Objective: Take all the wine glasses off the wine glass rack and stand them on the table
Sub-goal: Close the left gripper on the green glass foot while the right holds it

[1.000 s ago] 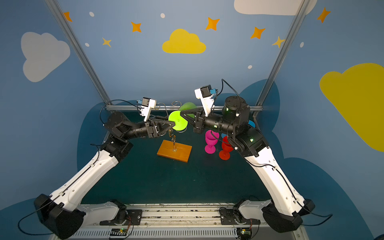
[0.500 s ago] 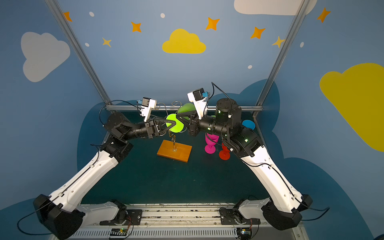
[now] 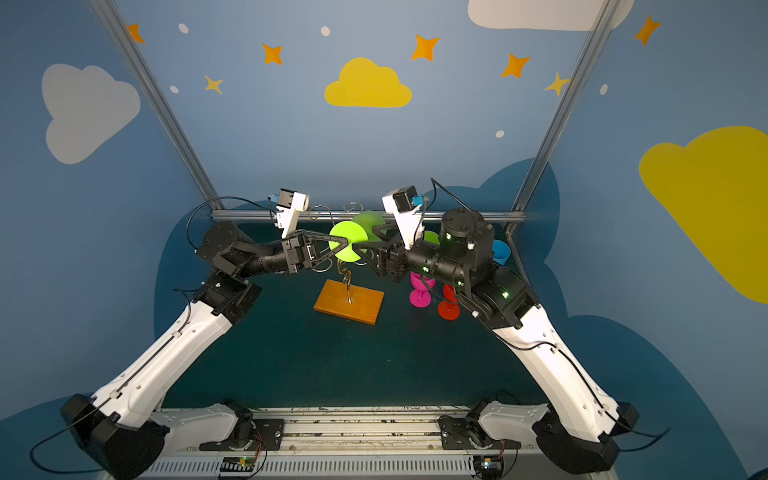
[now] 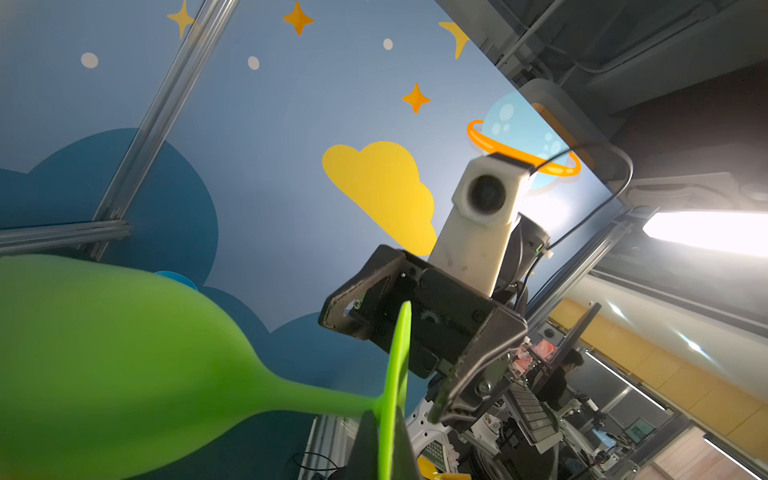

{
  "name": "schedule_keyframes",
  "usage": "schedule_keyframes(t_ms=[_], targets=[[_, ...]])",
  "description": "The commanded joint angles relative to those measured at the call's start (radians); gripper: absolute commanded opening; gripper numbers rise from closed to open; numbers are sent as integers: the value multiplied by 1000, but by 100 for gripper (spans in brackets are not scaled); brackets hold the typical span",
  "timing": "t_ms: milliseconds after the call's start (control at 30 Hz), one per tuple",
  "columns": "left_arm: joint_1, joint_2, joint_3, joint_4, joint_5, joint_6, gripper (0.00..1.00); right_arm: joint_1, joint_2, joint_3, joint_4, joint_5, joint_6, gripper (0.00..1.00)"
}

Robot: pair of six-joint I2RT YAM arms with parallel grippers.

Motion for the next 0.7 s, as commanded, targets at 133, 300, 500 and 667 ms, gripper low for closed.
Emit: schedule_keyframes(t_ms=[133,300,500,667], targets=[[26,1,32,122,29,-200,3,-2,-213,-203,140,152,-234,83],[27,2,29,144,29,-259,3,-1,-248,-325,292,105,-393,85],[27,-7,16,159,23,-301,3,-2,-189,-363,414,38,-539,89],[27,-12,12,165,19,-328,3,-2,-112,-346,489,9,-580,91]])
